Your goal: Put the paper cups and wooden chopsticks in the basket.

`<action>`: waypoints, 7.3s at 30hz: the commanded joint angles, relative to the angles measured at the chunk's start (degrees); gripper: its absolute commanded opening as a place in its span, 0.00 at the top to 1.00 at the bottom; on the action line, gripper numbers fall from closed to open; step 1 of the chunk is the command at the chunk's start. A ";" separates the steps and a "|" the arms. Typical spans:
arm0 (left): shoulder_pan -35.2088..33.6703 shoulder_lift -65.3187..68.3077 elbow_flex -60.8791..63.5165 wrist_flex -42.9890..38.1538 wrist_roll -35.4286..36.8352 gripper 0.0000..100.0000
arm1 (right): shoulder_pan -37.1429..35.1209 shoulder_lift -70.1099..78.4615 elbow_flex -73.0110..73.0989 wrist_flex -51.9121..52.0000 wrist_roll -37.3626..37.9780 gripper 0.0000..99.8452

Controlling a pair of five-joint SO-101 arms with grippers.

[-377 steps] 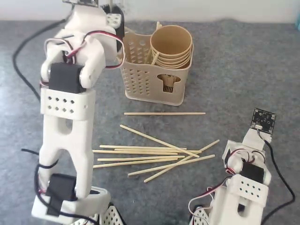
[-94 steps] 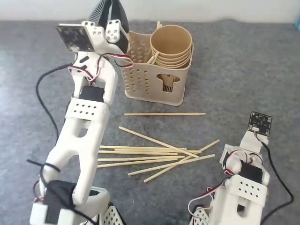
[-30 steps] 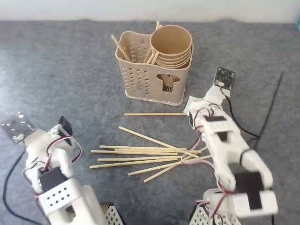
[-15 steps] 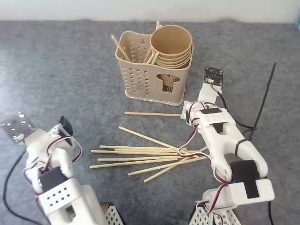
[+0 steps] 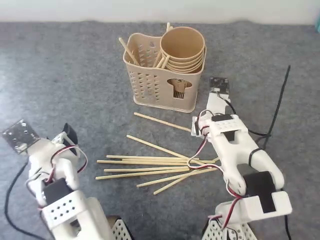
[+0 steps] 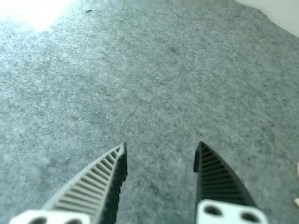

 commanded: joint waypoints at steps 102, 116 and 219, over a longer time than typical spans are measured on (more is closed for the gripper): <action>0.35 -1.14 0.40 -4.84 -0.26 0.78 | -18.95 -46.02 3.69 -53.76 15.21 0.99; 0.44 -1.14 0.40 -4.92 -0.26 0.78 | -15.87 -6.37 -23.65 -57.01 15.30 0.89; -20.92 59.25 -36.70 -4.92 7.21 0.78 | -39.78 -30.37 -4.40 -5.67 2.81 0.99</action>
